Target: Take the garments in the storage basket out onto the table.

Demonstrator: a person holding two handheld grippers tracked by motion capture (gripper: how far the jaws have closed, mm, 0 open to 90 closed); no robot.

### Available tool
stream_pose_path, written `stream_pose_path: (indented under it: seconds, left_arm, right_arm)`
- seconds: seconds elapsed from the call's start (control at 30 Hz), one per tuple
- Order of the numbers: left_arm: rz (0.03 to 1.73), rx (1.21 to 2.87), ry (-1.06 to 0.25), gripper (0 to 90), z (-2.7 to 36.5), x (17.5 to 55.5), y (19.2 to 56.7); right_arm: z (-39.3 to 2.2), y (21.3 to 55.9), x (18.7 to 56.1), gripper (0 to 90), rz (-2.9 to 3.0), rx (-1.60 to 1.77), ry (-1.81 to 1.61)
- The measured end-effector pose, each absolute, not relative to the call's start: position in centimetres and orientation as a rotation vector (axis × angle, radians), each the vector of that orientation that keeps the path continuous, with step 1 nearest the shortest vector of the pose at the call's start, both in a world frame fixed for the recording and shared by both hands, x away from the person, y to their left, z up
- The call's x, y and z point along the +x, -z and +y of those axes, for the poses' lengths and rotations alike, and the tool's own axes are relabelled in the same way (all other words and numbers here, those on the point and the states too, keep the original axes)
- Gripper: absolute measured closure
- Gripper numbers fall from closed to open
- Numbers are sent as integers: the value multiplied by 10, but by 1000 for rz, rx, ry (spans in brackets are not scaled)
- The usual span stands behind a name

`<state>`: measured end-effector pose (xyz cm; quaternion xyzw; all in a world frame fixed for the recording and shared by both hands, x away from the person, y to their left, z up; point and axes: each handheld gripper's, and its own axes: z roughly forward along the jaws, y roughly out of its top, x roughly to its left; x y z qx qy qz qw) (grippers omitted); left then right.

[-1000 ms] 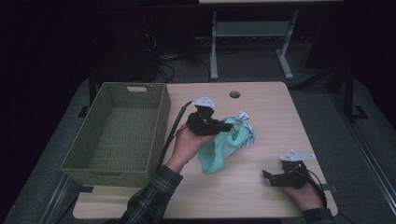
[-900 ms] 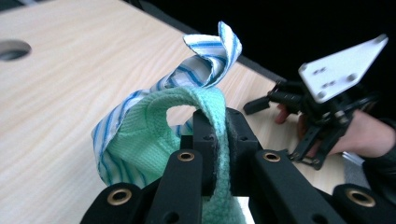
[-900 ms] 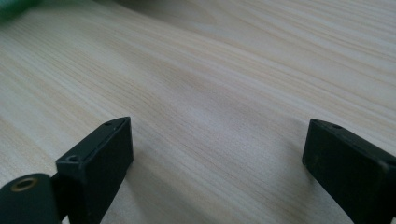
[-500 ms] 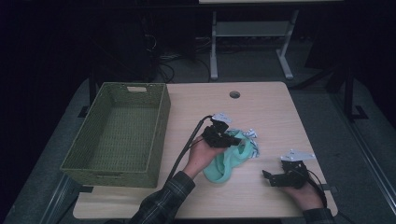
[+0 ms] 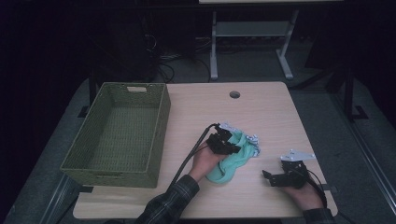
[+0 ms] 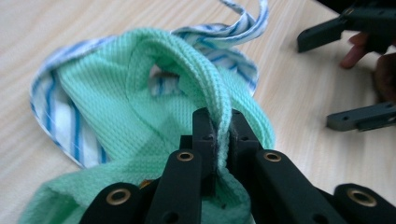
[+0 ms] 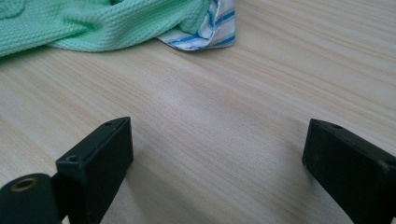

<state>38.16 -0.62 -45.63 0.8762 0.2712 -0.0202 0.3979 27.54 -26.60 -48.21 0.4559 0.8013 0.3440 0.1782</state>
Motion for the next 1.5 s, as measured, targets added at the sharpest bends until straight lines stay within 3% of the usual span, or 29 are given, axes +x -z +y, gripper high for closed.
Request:
stream_pose_path:
  seconds: [0.1, 0.3, 0.47, 0.67, 0.8, 0.9, 1.2, 1.5]
  left_arm:
    - [684, 2212, 46, 811, -8, 380, 457]
    - [649, 2214, -22, 591, 1, 377, 439]
    - [657, 2184, -73, 546, 18, 375, 422]
    - [717, 2178, -111, 690, 48, 374, 418]
    - [775, 2174, -123, 853, 63, 375, 423]
    - [812, 2199, -139, 892, 70, 376, 429]
    - [859, 2326, -152, 895, 72, 377, 455]
    - [863, 2345, -125, 896, 77, 366, 458]
  right_arm:
    - [-266, 482, 275, 81, 2266, 1290, -973]
    - [-266, 482, 275, 81, 2268, 1295, -973]
    - [-266, 482, 275, 81, 2267, 1295, -974]
    - [-266, 482, 275, 81, 2267, 1295, -974]
    - [-266, 482, 275, 81, 2268, 1295, -973]
    - [-266, 482, 275, 81, 2268, 1295, -973]
    - [-266, 482, 275, 81, 2267, 1295, -973]
    - [-266, 482, 275, 81, 2267, 1295, -973]
